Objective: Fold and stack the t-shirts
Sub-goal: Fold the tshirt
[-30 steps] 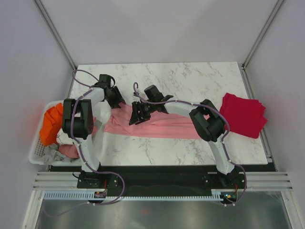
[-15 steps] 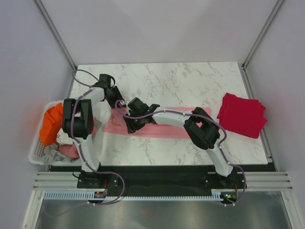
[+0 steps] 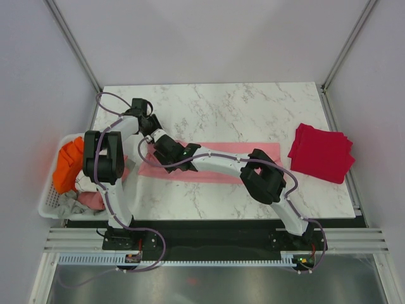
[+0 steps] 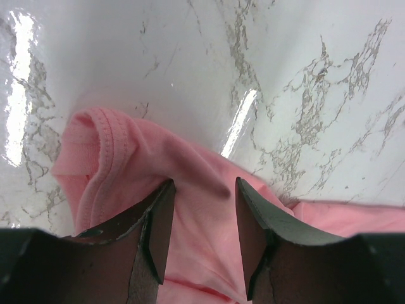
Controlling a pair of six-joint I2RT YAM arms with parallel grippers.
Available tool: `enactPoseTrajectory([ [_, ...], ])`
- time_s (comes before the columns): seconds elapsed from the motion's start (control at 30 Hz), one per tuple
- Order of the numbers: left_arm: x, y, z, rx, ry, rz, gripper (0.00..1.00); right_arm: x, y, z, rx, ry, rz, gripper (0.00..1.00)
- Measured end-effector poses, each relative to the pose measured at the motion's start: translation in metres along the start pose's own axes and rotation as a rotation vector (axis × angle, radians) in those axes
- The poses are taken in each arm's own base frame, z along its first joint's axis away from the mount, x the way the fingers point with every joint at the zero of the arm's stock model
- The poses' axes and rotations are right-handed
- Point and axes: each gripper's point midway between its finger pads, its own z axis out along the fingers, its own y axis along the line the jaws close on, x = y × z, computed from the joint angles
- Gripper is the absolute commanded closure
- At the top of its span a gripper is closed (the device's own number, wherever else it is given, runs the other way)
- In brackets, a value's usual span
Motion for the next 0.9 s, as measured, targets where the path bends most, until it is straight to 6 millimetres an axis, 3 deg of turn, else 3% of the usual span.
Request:
enactPoseTrajectory([
  [0.27, 0.000, 0.000, 0.000, 0.001, 0.000, 0.000, 0.49, 0.010, 0.005, 0.013, 0.057, 0.009, -0.064, 0.50],
  [0.8, -0.003, -0.001, 0.002, 0.005, 0.002, -0.003, 0.49, 0.014, 0.014, 0.017, 0.060, 0.005, -0.148, 0.51],
  [0.9, -0.004, 0.000, 0.001, 0.005, 0.000, -0.005, 0.49, 0.019, 0.016, 0.021, 0.061, 0.013, -0.164, 0.57],
])
